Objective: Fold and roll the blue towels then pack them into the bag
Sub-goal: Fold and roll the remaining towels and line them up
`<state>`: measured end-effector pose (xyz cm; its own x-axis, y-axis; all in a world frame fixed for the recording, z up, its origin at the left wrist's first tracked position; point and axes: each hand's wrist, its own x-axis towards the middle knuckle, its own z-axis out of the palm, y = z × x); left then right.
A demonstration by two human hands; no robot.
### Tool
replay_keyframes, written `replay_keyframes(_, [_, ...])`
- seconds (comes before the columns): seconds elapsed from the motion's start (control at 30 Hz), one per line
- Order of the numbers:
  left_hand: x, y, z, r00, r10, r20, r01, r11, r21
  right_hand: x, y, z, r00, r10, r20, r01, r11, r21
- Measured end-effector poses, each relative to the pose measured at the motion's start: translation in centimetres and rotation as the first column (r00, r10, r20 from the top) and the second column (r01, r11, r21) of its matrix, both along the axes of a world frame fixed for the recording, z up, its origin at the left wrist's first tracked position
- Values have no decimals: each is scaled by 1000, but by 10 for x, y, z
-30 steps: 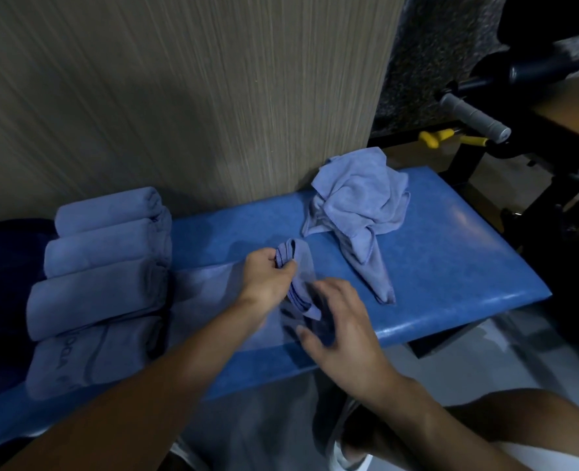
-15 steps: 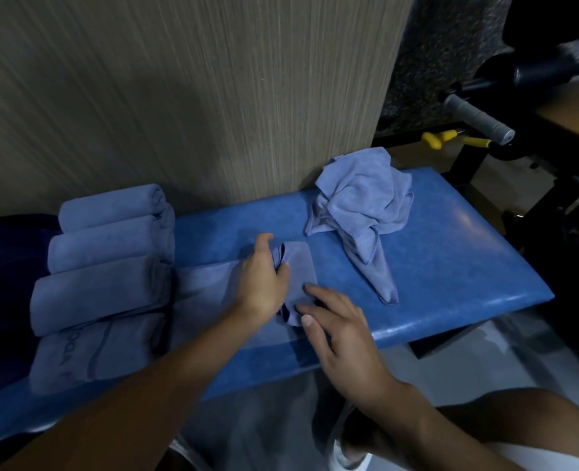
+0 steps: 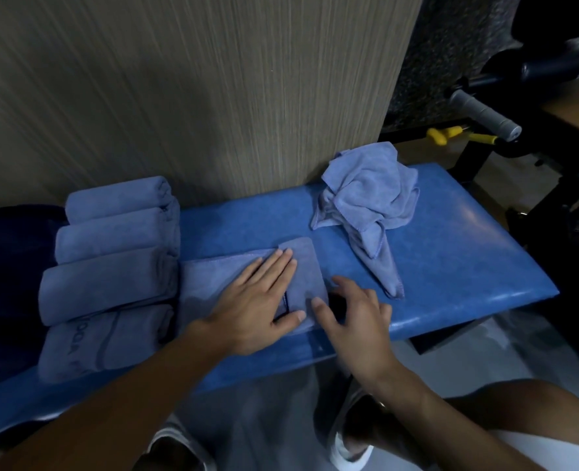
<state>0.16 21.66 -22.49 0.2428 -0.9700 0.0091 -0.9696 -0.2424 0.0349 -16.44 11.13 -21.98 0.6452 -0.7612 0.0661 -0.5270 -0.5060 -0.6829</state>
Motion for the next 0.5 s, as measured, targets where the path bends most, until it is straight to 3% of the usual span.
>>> replay_keyframes(0.17, [3, 7, -1, 1000, 11, 22, -13, 997, 80, 9, 1, 4, 999, -19, -38, 20, 1000, 18])
replay_keyframes(0.27, [-1, 2, -3, 999, 12, 47, -15, 999, 48, 14, -2, 5, 998, -36, -50, 38, 999, 37])
replay_keyframes(0.5, [-20, -20, -1, 997, 69, -30, -68, 997, 23, 10, -16, 6, 975, -203, 89, 185, 967, 175])
